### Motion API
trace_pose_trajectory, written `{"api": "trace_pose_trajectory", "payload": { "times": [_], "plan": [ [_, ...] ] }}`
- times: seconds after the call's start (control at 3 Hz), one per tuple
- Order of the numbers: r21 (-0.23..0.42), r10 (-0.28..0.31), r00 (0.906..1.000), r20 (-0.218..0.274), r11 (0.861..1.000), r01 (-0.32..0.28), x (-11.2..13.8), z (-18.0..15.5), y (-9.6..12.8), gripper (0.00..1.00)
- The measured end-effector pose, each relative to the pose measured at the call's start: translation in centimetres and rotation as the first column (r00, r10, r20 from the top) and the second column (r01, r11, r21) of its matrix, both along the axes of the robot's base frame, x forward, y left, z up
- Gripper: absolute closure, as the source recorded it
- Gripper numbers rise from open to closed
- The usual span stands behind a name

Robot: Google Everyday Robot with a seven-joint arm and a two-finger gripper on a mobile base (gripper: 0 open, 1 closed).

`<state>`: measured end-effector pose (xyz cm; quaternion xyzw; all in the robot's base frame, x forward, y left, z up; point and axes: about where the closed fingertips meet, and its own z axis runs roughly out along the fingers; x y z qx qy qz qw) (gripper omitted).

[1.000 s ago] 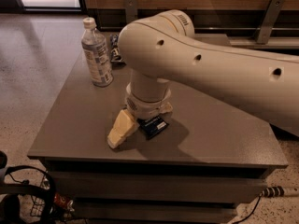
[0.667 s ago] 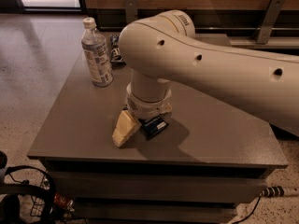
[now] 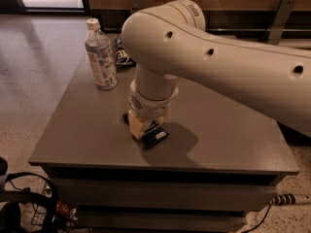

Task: Move rxbar blueberry near blue chip bag

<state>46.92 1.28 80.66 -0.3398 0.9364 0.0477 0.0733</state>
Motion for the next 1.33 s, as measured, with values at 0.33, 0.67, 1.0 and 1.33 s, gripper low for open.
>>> {"api": "trace_pose_trajectory", "payload": {
  "times": [0.33, 0.67, 1.0, 1.33],
  "plan": [
    [0.0, 0.0, 1.0, 0.0, 1.0, 0.0, 0.0, 0.9, 0.0, 0.93],
    [0.0, 0.0, 1.0, 0.0, 1.0, 0.0, 0.0, 1.4, 0.0, 1.0],
    [0.0, 0.0, 1.0, 0.0, 1.0, 0.0, 0.0, 1.4, 0.0, 1.0],
    [-0.012, -0.022, 0.9989, 0.042, 1.0, 0.023, 0.7, 3.1, -1.1, 1.0]
  ]
}}
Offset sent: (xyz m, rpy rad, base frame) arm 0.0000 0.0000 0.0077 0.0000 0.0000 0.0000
